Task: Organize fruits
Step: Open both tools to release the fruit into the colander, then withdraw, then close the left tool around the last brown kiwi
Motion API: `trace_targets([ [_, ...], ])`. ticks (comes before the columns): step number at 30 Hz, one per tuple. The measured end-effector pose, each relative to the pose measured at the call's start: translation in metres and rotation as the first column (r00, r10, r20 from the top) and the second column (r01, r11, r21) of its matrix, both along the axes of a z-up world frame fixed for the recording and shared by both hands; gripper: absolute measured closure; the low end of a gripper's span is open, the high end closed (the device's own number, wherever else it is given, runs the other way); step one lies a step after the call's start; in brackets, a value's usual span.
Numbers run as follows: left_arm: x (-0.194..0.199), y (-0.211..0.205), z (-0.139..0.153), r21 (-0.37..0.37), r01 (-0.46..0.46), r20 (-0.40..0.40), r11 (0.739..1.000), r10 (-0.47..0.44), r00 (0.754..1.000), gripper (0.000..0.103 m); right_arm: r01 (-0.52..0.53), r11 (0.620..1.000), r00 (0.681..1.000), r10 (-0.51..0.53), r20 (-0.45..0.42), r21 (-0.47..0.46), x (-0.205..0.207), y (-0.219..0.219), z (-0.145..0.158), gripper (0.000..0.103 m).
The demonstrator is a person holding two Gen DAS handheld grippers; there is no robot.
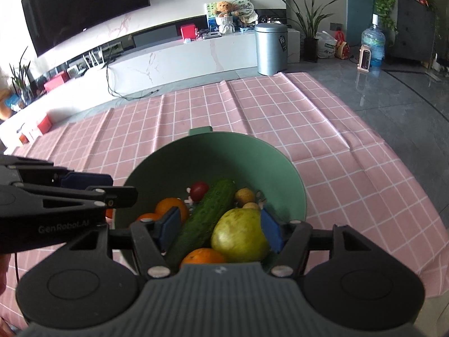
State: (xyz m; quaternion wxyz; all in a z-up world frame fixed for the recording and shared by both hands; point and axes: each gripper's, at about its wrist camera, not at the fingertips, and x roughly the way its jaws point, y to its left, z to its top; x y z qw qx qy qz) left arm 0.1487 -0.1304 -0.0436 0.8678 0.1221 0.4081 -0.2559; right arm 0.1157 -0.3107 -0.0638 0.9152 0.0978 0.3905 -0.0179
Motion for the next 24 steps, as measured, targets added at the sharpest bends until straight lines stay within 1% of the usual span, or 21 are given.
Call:
trace_targets([
  [5,-0.012,0.021,0.007,-0.001,-0.034,0.002,0.999,0.034,0.999,0.062,0.028,0.999,0.999,-0.028,0.014,0.040,-0.014,0.013,0.004,0.040],
  [9,-0.021,0.038,0.009,0.020,-0.054,0.014,0.998,0.054,0.998,0.062,0.017,0.998,0.999,-0.019,0.027,0.059,-0.022,0.031,0.007,0.039],
  [15,-0.030,0.065,0.003,0.028,-0.086,0.001,0.996,0.086,0.996,0.061,-0.070,0.997,0.996,0.068,0.049,0.041,-0.033,0.069,0.008,0.039],
  [20,-0.034,0.090,-0.005,0.014,-0.116,-0.019,0.993,0.116,0.993,0.061,-0.131,0.991,0.990,0.131,0.045,0.014,-0.037,0.094,0.003,0.040],
  [23,-0.035,0.101,-0.010,-0.001,-0.128,-0.031,0.992,0.127,0.991,0.061,-0.152,0.988,0.988,0.151,0.041,0.005,-0.035,0.103,0.000,0.043],
  [24,-0.035,0.105,-0.011,-0.008,-0.133,-0.036,0.991,0.132,0.991,0.061,-0.159,0.987,0.987,0.158,0.040,0.000,-0.034,0.105,-0.001,0.047],
])
